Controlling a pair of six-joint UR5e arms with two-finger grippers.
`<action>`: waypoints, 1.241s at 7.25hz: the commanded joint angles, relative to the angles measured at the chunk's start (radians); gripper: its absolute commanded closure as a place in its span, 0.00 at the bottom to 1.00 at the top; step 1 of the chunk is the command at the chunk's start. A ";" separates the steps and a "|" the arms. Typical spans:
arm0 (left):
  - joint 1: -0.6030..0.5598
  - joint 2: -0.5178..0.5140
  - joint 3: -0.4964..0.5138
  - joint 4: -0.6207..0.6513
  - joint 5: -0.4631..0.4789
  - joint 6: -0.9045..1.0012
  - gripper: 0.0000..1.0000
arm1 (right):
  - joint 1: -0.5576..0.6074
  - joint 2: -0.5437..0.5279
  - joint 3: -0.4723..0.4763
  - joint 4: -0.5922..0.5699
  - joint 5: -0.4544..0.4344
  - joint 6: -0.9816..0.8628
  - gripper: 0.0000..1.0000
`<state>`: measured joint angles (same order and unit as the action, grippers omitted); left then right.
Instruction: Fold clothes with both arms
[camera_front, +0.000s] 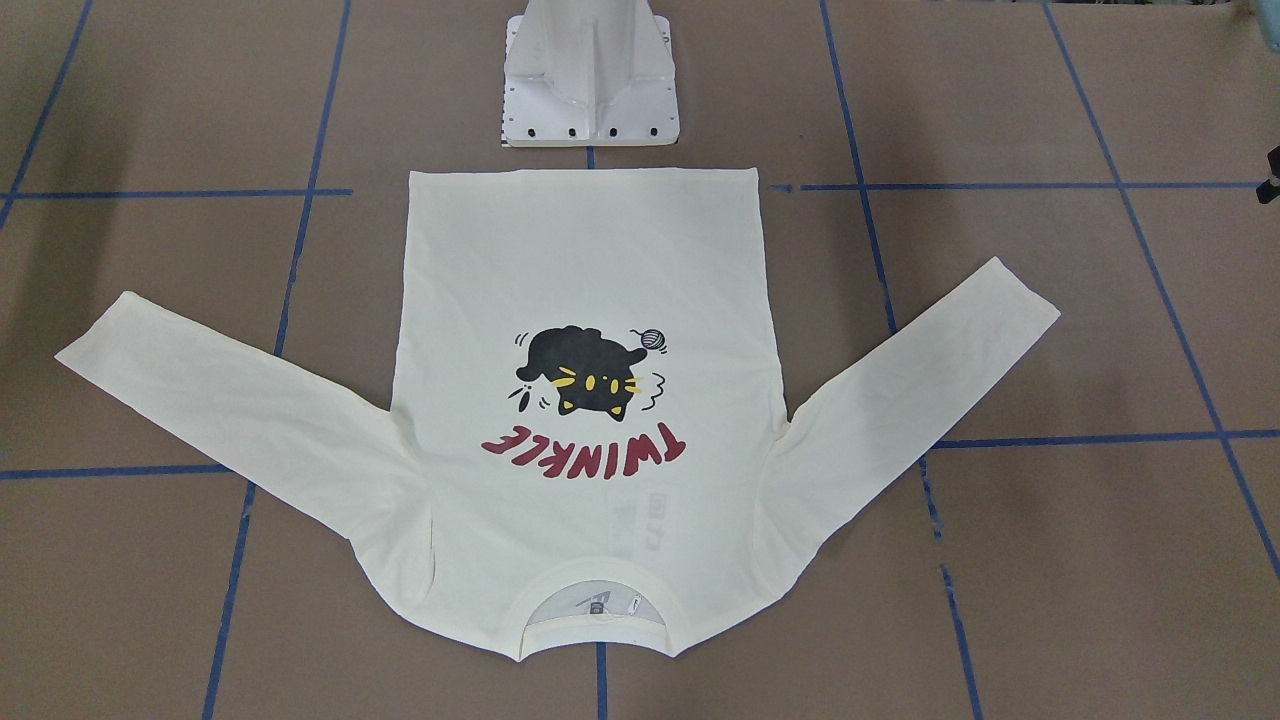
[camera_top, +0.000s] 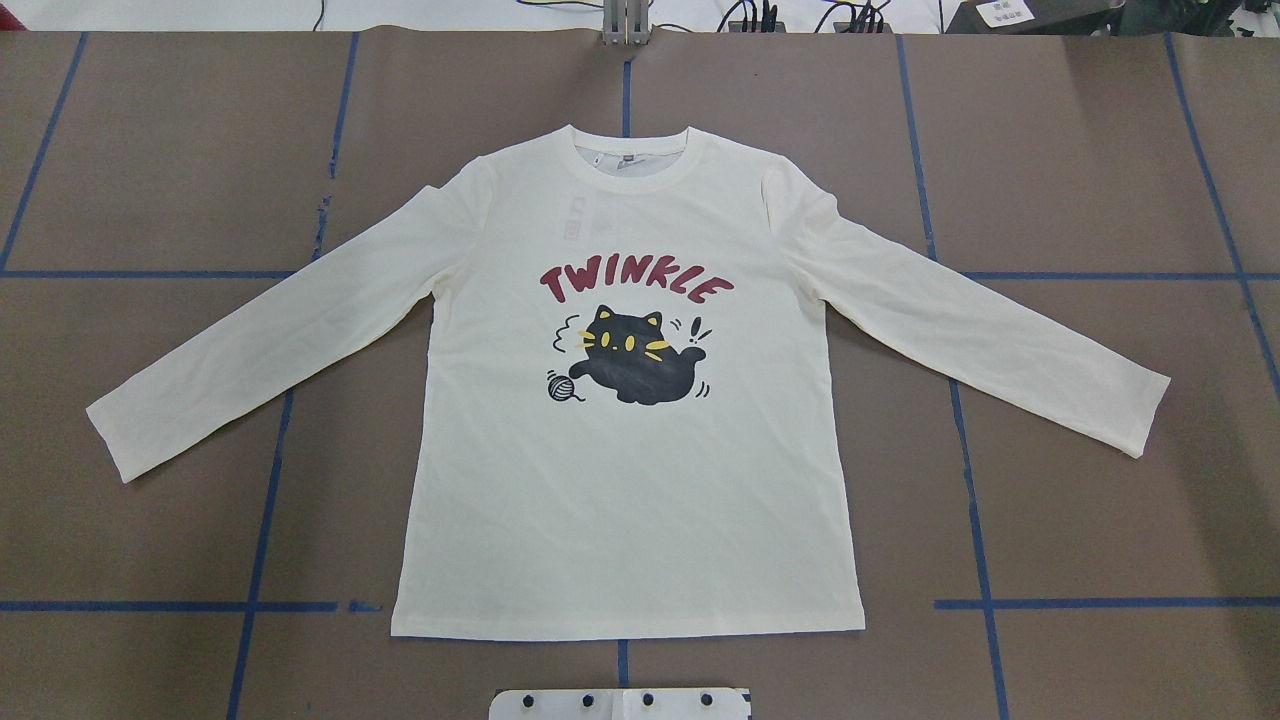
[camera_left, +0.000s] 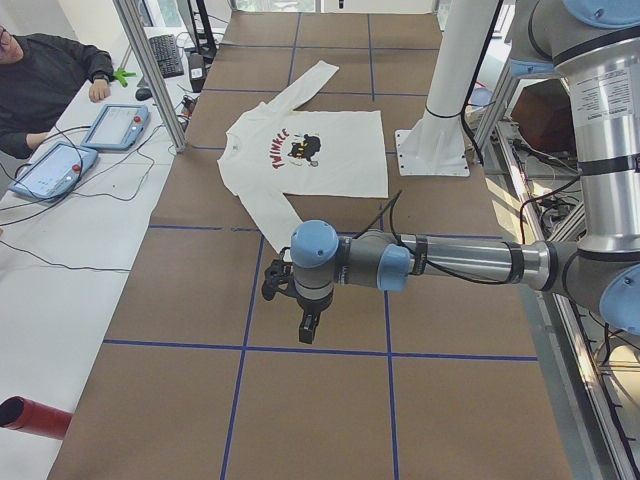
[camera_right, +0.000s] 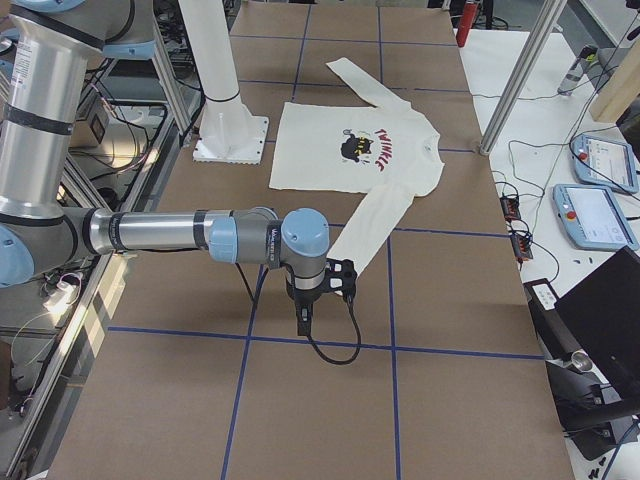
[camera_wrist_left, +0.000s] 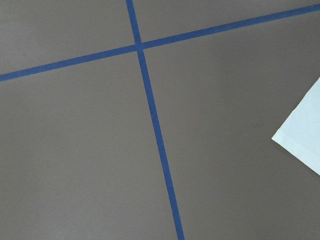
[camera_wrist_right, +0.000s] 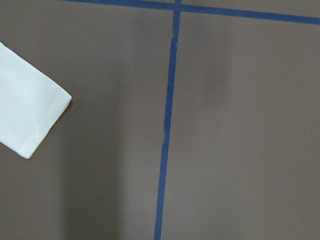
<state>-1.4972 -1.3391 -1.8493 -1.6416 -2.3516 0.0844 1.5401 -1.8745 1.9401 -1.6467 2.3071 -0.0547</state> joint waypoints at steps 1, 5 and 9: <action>0.002 -0.002 0.001 -0.024 0.008 0.006 0.00 | 0.000 0.000 0.000 -0.001 0.000 -0.001 0.00; 0.002 -0.009 -0.037 -0.088 0.002 0.002 0.00 | -0.008 0.110 0.008 0.008 0.006 0.004 0.00; -0.002 -0.119 0.033 -0.498 0.009 -0.003 0.00 | -0.018 0.176 -0.039 0.283 0.008 0.027 0.00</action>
<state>-1.4978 -1.4113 -1.8541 -2.0271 -2.3437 0.0822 1.5225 -1.7096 1.9208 -1.4289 2.3129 -0.0407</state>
